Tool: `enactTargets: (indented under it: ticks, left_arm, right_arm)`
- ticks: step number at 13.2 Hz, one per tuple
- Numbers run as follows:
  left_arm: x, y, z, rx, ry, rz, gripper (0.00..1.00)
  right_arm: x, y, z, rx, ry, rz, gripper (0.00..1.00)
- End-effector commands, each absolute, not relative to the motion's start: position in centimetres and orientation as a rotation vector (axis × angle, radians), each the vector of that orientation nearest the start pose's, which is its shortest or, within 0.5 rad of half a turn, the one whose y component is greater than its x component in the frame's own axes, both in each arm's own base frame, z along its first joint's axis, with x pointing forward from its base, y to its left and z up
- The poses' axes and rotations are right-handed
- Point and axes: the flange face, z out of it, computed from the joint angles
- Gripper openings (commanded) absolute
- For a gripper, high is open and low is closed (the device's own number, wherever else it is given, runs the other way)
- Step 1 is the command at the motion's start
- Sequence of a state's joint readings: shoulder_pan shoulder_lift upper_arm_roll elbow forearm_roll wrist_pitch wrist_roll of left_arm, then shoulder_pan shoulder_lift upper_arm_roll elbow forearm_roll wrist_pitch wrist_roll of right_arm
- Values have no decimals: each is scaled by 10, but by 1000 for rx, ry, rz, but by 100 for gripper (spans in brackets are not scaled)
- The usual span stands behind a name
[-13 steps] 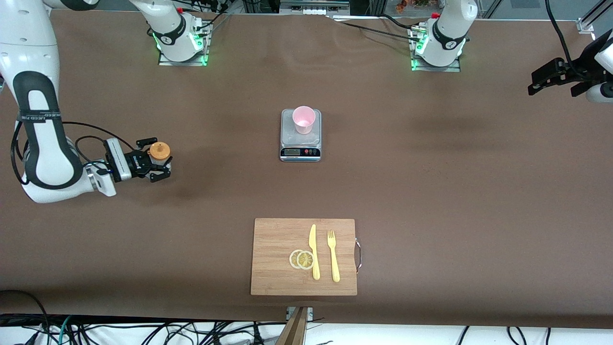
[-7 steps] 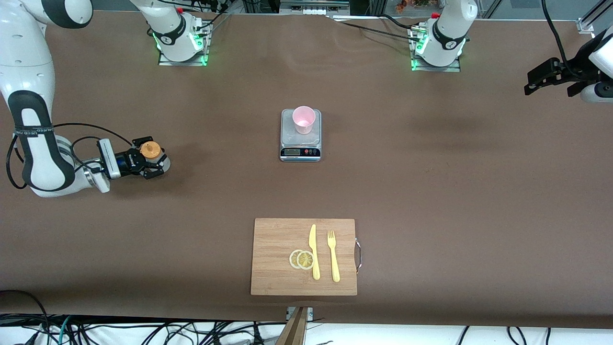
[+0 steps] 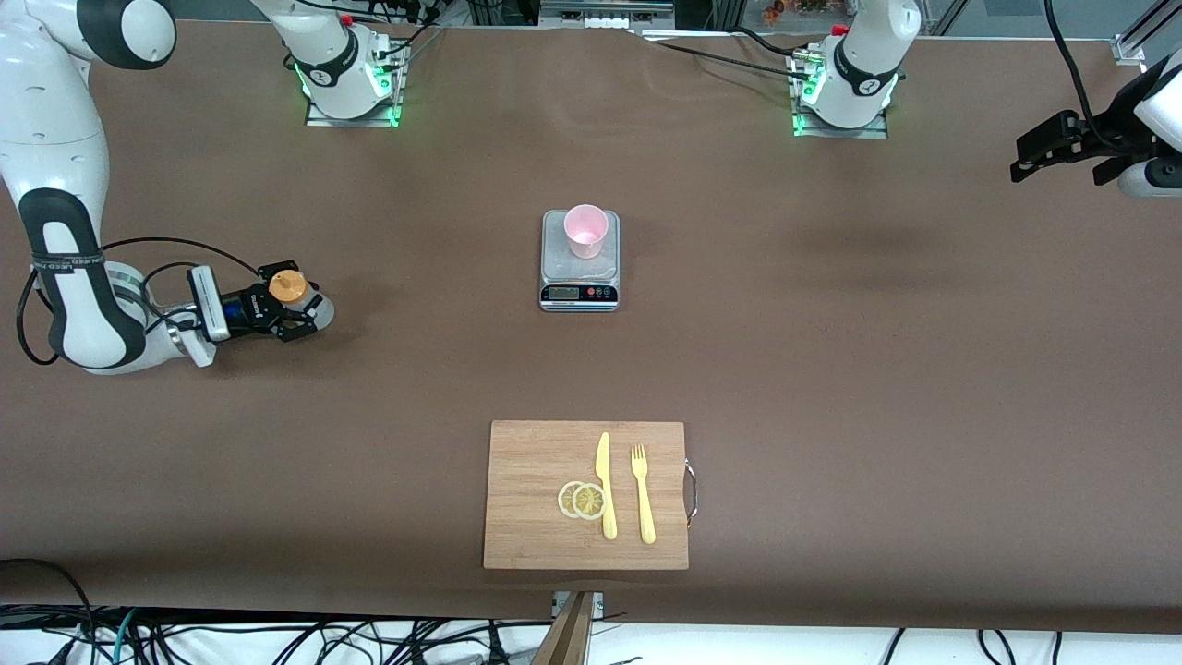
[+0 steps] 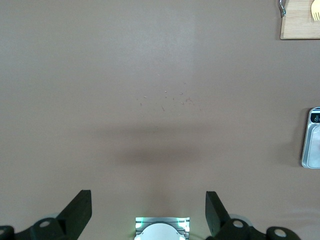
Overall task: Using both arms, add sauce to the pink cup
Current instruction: 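Lower the sauce bottle onto the table and open the right gripper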
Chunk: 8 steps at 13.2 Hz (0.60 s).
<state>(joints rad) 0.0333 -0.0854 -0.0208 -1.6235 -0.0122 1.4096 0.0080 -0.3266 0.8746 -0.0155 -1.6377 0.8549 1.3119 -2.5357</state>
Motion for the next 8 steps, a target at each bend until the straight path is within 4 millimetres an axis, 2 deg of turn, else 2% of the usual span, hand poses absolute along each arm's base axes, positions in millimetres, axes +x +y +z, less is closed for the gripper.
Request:
enactTargets:
  ticks: [1,2,3,4,8]
  left_arm:
    - [505,4,634,-3143,-9,205,100]
    - [505,4,634,-3143,-6,203,100]
    - [505,4,634,-3143,-9,203,100]
    - [505,4,634,-3143,-9,203,100]
    - [505,4,634,-3143,-6,203,100]
  right_arm:
    - [554,-100,115,-1080,-1406,-786,3]
    - [554,-100,115,-1083,-1406,-785,11]
    - [553,-101,115,-1083,-1406,-788,32]
    - [554,-102,115,-1085,-1408,-789,99]
    - [556,-114,118,-1113,-1409,-796,100]
